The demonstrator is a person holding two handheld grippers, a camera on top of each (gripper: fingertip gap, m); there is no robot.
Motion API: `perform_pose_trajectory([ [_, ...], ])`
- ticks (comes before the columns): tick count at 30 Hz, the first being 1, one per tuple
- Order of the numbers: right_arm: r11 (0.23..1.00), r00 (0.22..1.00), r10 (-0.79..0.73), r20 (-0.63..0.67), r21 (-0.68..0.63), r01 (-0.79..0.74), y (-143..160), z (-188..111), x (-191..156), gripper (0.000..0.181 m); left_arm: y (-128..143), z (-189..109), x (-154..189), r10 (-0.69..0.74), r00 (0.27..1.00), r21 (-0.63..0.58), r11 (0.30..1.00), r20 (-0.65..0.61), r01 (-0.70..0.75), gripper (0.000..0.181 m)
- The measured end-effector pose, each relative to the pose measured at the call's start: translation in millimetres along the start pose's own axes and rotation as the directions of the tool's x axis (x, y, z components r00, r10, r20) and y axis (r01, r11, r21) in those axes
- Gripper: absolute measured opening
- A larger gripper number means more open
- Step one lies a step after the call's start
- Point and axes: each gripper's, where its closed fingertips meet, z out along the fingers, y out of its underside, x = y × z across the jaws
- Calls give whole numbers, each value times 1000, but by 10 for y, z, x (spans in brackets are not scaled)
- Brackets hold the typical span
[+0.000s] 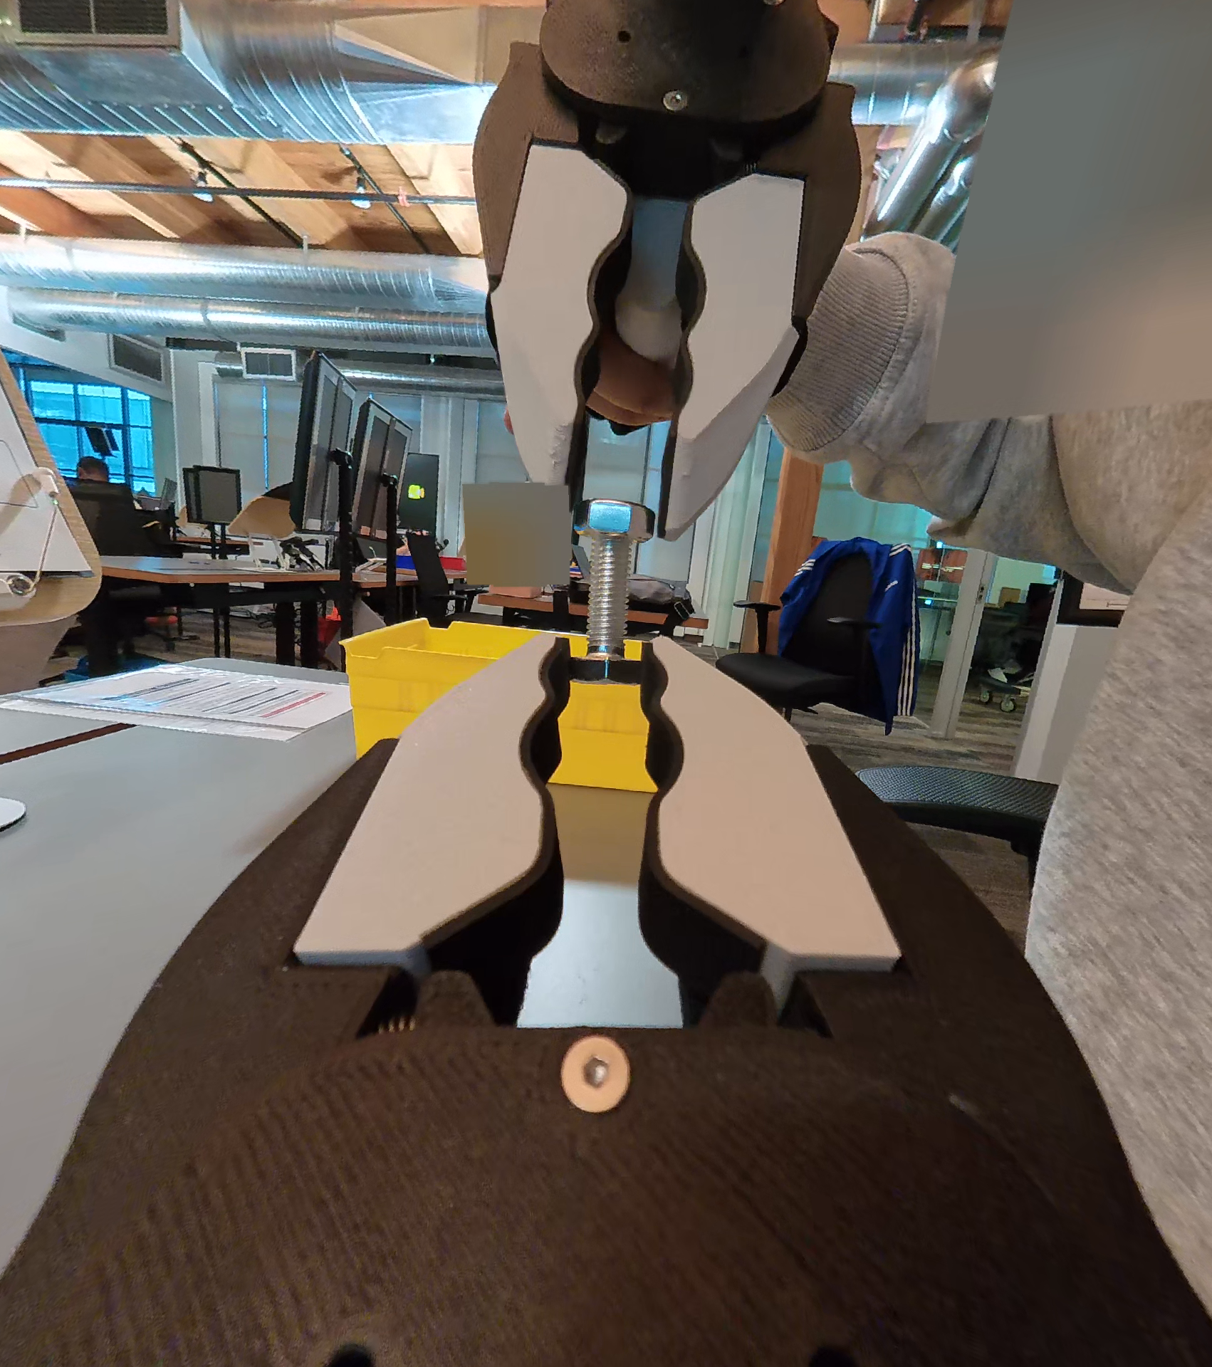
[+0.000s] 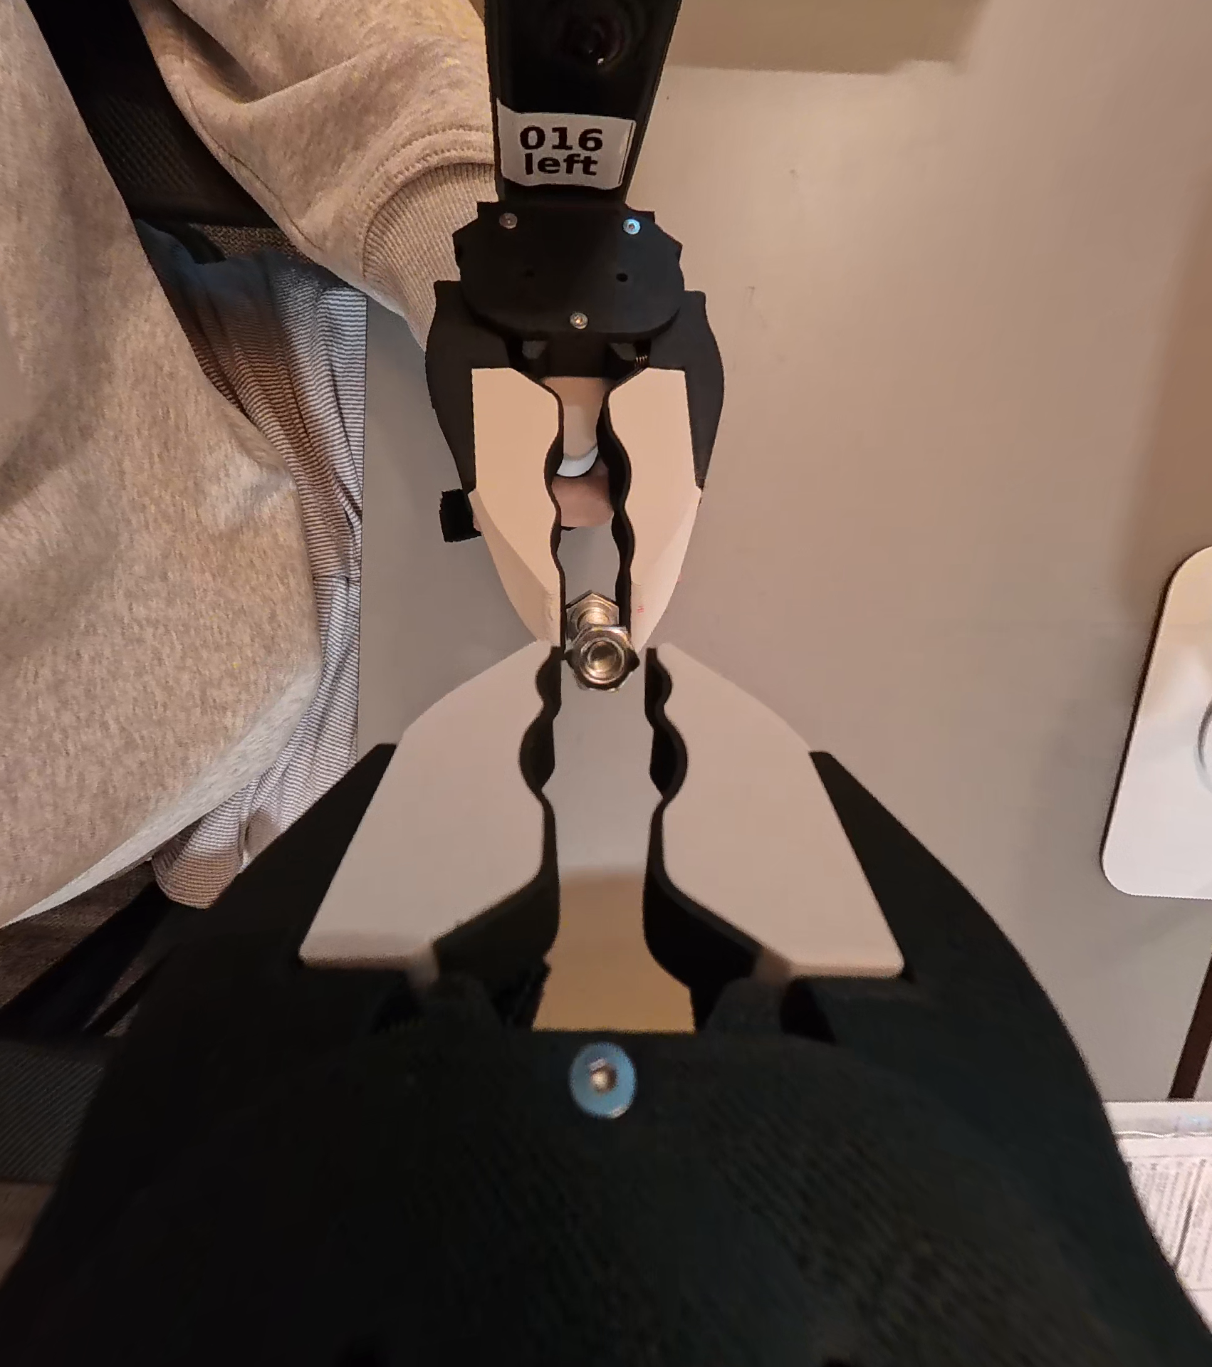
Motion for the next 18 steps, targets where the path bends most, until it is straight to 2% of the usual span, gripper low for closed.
perform_pose_trajectory([
  [9,1000,1000,-21,-16,-6,21,1,2,2,19,-6,-3,-2,0,1000,3,1000,1,0,19],
  [18,994,999,35,-26,100,-32,-118,-73,71,19,-105,-39,-46,-14,1000,42,999,15,13,19],
])
